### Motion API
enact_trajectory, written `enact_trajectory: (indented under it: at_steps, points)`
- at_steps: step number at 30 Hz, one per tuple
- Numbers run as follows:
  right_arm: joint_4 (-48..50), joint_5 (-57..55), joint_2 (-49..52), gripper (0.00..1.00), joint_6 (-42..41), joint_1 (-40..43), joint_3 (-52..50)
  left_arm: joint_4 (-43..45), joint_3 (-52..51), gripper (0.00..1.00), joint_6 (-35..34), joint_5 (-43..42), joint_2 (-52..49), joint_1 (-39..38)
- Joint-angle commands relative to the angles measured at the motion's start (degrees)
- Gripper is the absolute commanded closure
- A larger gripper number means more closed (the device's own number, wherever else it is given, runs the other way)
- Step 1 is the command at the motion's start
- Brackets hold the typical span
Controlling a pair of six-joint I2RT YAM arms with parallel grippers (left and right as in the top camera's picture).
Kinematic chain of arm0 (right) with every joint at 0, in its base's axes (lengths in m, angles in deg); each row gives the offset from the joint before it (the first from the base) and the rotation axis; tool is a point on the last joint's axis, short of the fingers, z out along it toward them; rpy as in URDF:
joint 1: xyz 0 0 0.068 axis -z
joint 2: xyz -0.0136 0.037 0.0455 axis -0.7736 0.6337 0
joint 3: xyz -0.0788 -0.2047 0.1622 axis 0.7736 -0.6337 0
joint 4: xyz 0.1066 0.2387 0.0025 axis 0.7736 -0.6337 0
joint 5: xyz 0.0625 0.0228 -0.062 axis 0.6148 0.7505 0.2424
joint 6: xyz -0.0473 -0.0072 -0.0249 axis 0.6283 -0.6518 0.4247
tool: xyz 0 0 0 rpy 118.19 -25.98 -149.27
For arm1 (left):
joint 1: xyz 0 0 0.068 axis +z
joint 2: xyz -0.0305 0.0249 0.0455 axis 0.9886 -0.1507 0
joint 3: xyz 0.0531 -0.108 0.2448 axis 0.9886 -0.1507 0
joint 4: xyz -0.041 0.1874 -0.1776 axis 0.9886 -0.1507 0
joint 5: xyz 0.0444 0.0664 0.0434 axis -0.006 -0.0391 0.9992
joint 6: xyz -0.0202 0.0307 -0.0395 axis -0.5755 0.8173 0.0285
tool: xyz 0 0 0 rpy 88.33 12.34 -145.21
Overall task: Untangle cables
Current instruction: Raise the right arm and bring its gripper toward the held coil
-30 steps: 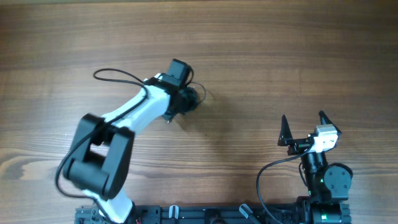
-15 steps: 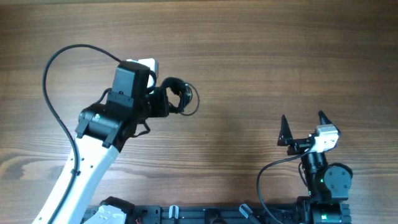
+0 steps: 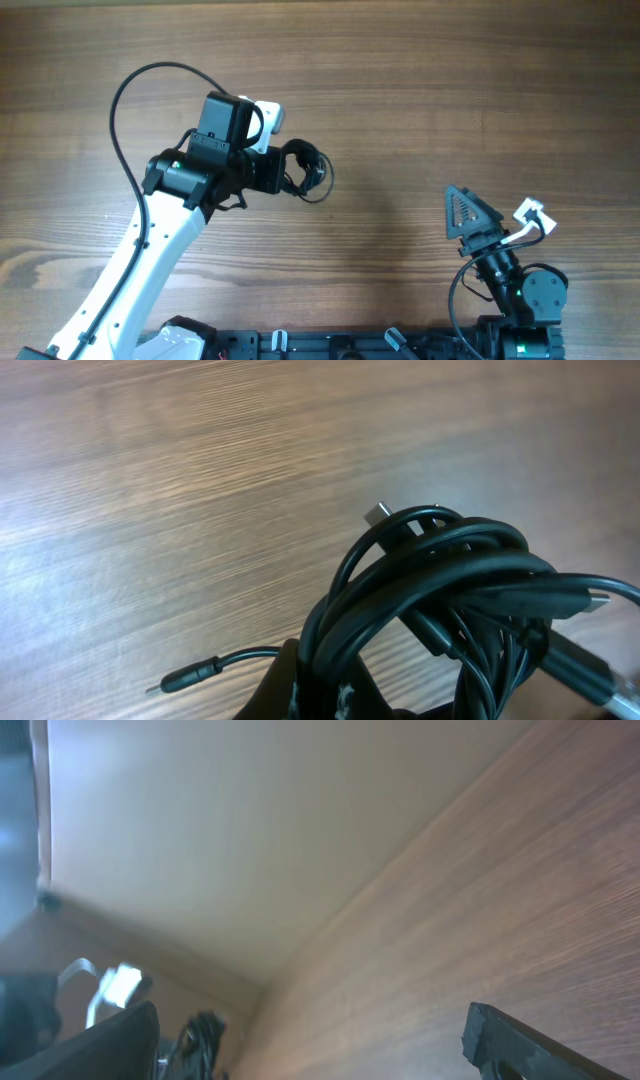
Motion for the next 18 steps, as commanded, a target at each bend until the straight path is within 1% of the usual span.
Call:
enact_trajectory:
  at_steps: [1, 5, 6, 7, 9, 10, 11, 12, 13, 14, 16, 18]
  points:
    - [-0.7, 4.07, 3.8, 0.01, 8.37, 0.28, 4.52, 0.35, 0.17, 0.96, 11.91, -5.57, -0.04, 0.0]
    - [-6.58, 4.11, 13.51, 0.0, 17.05, 0.28, 11.98, 0.33, 0.17, 0.96, 11.91, -5.62, -0.04, 0.02]
    - [-8.7, 4.17, 17.07, 0.01, 20.04, 0.28, 14.6, 0.33, 0.17, 0.96, 11.91, -6.03, -0.04, 0.02]
    - [-11.5, 5.55, 22.58, 0.01, 24.7, 0.28, 18.8, 0.35, 0.17, 0.96, 11.91, -7.32, -0.04, 0.02]
    - [-13.94, 10.88, 30.45, 0.0, 29.53, 0.28, 24.59, 0.33, 0.17, 0.96, 11.93, -10.54, -0.04, 0.0]
    - [-13.29, 17.79, 35.8, 0.01, 30.42, 0.28, 27.78, 0.13, 0.17, 0.96, 11.96, -13.44, -0.04, 0.02]
    - [-11.52, 24.33, 40.19, 0.0, 30.27, 0.26, 29.79, 0.09, 0.17, 0.96, 12.28, -15.15, -0.04, 0.02]
    - [-9.97, 28.44, 42.8, 0.01, 30.1, 0.2, 30.64, -0.02, 0.17, 0.96, 13.55, -16.92, -0.04, 0.0]
    - [-6.01, 35.6, 47.08, 0.01, 28.52, -0.02, 31.34, -0.28, 0.17, 0.96, 15.34, -19.19, -0.04, 0.02]
    - [-1.25, 41.27, 51.12, 0.07, 24.92, -0.37, 31.34, -0.31, 0.17, 0.96, 16.41, -20.63, -0.04, 0.02]
    - [5.68, 46.88, 59.01, 0.19, 17.86, -1.68, 31.34, -0.09, 0.17, 0.96, 16.35, -20.46, -0.04, 0.02]
    - [9.22, 49.66, 64.39, 0.21, 15.58, -3.5, 31.34, 0.26, 0.17, 0.96, 15.72, -19.87, -0.04, 0.02]
